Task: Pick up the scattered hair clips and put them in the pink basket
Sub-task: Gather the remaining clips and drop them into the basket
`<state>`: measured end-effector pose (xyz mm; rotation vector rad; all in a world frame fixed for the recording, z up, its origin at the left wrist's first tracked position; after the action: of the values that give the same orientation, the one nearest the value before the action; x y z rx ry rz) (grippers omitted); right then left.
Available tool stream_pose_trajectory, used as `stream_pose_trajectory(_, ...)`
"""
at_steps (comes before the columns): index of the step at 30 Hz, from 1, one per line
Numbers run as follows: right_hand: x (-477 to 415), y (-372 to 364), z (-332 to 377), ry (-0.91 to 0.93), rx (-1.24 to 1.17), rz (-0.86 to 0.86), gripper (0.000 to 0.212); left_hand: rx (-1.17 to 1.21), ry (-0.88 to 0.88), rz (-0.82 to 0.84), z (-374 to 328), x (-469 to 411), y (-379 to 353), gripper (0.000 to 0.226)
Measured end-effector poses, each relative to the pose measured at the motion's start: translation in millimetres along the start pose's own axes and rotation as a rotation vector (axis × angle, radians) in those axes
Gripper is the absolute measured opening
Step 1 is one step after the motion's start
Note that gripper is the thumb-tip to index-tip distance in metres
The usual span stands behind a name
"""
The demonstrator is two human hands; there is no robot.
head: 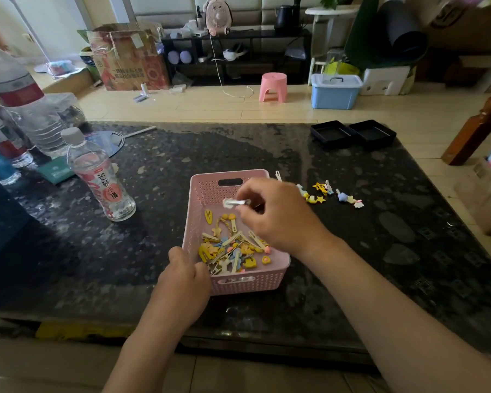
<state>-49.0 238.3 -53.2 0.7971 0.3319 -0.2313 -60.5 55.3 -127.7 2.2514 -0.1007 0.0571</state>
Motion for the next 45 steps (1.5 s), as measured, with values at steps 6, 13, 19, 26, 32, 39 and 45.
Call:
stream_pose_trajectory(6,-0.5,-8.9,-19.8,0.023,0.148,0.073,0.035,-0.004,-0.026,0.001,-0.1,1.3,1.2,0.019)
stream_pose_trajectory(13,4.5,42.7,-171.0,-0.699,0.469,-0.018,0.063,0.018,-0.026,-0.003,-0.1,0.0,0.5,0.023)
stream_pose_trajectory(19,16.5,43.1,-209.8,-0.894,0.617,0.205,0.062,0.021,-0.019,-0.004,1.4,-0.9,0.5,0.021)
stream_pose_trajectory(26,14.7,43.5,-199.3,-0.724,0.722,0.074,0.041,0.004,-0.019,-0.004,1.6,-2.2,0.1,0.021)
stream_pose_trajectory(32,30.5,51.3,-192.6,-0.840,0.349,-0.162,0.029,0.008,-0.008,0.006,1.3,-1.4,0.4,0.023)
stream_pose_trajectory(39,18.3,53.5,-156.8,-0.866,-0.341,-0.345,0.032,0.008,-0.007,0.010,1.2,-0.8,-0.1,0.023)
stream_pose_trajectory(45,-10.2,36.1,-75.9,-0.554,-0.491,-0.188,0.034,-0.019,-0.015,0.005,4.8,-4.1,-2.2,0.023)
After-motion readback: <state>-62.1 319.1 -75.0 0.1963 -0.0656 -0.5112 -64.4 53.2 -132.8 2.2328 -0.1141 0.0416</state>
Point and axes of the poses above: each hand's wrist, its own x-axis away from the middle knuckle, its own y-axis out of the back of the hand, z = x × y, the point moved 4 cm from there along -x, towards the middle knuckle, and after that the axes turned 2 degrees about -z, right-handed, at the moved point
